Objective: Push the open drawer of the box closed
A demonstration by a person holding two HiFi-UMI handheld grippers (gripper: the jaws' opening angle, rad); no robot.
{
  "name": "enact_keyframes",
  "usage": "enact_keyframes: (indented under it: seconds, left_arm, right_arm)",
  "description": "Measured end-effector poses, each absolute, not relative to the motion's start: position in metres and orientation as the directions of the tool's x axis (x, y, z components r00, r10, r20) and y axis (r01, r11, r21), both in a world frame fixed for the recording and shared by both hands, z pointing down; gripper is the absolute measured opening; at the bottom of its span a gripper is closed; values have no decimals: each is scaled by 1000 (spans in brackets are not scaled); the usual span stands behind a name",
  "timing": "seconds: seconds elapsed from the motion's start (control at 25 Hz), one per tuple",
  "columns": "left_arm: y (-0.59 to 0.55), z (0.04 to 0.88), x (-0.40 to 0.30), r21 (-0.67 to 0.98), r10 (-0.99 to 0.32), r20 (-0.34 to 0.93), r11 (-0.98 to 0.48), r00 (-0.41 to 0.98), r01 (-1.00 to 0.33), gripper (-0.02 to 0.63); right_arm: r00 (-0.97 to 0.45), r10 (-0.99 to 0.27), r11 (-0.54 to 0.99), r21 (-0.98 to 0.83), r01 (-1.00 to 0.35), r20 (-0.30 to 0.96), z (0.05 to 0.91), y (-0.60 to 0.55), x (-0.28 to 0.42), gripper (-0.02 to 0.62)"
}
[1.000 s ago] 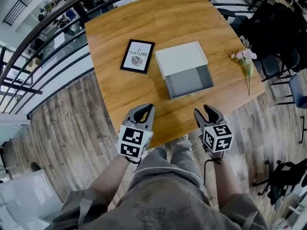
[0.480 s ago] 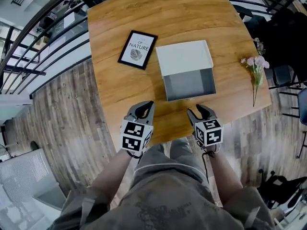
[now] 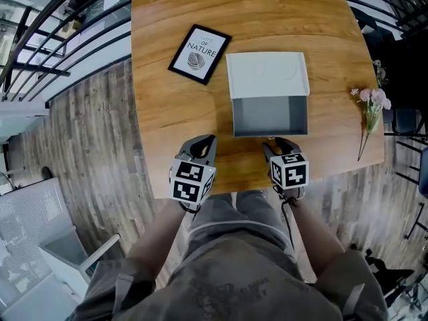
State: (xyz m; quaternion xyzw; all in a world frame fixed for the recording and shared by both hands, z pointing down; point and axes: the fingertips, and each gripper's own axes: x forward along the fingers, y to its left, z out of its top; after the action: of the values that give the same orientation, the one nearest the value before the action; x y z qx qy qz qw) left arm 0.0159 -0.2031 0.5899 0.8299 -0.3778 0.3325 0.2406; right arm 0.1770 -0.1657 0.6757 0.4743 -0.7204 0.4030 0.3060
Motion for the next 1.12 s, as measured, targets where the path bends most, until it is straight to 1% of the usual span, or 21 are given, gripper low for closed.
enact_keyframes:
  seconds: [0.12, 0.24, 0.4, 0.48, 0.52, 0.76, 1.12]
  left_arm:
    - [-205, 592, 18, 153, -474, 736, -578, 482, -802, 15]
    - [-206, 594, 18, 155, -477, 739, -567, 476, -809, 15]
    - [-206, 597, 15, 156, -473, 748, -556, 465, -816, 15]
    - [-205, 599, 13, 155, -471, 752, -555, 462, -817, 15]
    - [-204, 600, 13, 154, -470, 753, -555, 461, -817, 15]
    - [-207, 599, 13, 158, -469, 750, -557, 467, -815, 15]
    - [-229, 593, 6, 157, -494, 735, -542, 464, -826, 15]
  right_arm:
    - [-380, -418, 205, -322, -924, 825, 682, -169, 177, 187]
    - [-377, -407, 195, -325, -926, 832, 685, -173, 179, 161]
    - [-377, -394, 191, -327, -925, 838, 686, -175, 183, 107]
    - [-383, -388, 199, -330, -923, 838, 685, -175, 182, 104]
    - [-384, -388, 203, -328, -922, 838, 684, -176, 181, 83]
    - [-375, -408, 208, -315, -926, 832, 670, -186, 181, 81]
    - [-377, -395, 202, -321, -925, 837, 673, -213, 187, 83]
